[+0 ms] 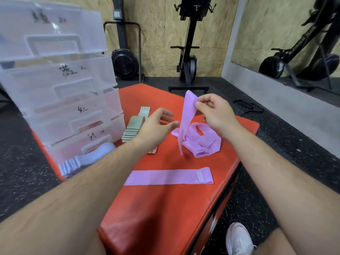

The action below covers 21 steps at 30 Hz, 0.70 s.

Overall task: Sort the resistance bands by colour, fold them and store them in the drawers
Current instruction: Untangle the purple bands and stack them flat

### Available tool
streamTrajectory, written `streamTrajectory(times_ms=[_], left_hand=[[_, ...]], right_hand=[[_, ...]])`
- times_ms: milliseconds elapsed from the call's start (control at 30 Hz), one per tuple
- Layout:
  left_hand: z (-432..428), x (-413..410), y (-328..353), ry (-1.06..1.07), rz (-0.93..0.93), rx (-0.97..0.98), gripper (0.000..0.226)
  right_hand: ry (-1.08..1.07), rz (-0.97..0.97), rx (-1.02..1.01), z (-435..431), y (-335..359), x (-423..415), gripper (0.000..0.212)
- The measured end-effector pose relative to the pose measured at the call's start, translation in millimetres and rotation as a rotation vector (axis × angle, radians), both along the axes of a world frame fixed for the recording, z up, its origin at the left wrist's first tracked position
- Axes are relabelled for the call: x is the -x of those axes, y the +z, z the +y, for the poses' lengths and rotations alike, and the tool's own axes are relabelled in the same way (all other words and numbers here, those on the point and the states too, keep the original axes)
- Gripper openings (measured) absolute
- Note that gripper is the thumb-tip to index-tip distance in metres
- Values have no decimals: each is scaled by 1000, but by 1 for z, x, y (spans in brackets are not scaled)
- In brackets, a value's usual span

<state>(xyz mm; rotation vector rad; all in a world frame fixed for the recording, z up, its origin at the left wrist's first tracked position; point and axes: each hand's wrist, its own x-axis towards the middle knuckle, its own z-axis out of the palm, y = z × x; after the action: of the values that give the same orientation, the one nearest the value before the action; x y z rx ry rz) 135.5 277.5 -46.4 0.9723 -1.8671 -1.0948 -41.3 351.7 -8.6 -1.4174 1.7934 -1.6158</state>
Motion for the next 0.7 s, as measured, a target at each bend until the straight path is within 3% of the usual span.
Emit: streamTrajectory(times_ms=[133, 200, 433, 700], left_hand=[[6, -3, 2, -122, 23, -44, 73], [12, -4, 4, -199, 62, -93, 81], [25, -2, 19, -294, 275, -241, 46], [25, -13, 27, -314, 325, -302, 37]], right_hand=[[61, -163, 10, 5, 9, -9, 6], [60, -170, 11, 6, 12, -16, 7], [7, -15, -21, 15, 16, -35, 9], [155, -158, -194, 17, 13, -37, 14]])
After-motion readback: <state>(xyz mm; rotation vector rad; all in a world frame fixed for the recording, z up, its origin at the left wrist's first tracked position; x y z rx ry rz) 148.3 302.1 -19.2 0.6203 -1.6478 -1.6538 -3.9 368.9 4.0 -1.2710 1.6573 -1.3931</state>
